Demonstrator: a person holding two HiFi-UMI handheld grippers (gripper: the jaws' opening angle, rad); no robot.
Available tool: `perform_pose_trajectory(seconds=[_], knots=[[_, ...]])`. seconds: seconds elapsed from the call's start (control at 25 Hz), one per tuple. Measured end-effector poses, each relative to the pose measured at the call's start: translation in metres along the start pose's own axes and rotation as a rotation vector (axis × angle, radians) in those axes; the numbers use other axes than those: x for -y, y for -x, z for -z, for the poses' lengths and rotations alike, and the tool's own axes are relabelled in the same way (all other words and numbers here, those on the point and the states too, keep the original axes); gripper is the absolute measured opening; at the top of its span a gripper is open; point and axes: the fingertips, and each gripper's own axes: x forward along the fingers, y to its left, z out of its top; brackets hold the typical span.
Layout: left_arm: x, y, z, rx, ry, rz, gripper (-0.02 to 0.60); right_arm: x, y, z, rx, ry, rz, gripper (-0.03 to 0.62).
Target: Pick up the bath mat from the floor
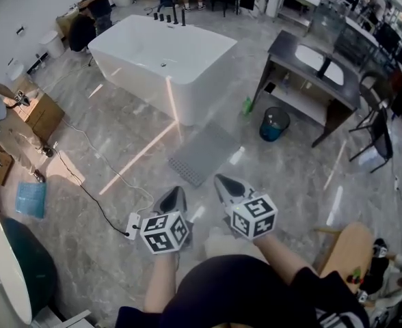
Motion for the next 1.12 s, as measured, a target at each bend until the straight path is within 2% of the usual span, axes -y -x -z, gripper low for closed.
perform_pose_trajectory(seconds=[0.24, 0.48, 1.12], knots=[[0.001, -0.034, -0.006, 0.001, 0.015, -0.042, 0.000, 0.036, -0.014, -0.003, -0.024, 0.000, -0.012, 0.011], [-0.007, -0.049, -0.004, -0.017, 0.026, -0.074, 0.000, 0.054, -0.028, 0.009, -0.060, -0.028, -0.014, 0.011], [-0.079, -0.131, -0.008, -0.131, 0.058, -0.091, 0.000, 0.086, -0.124, 0.019, -0.158, -0.059, 0.037, 0.011]])
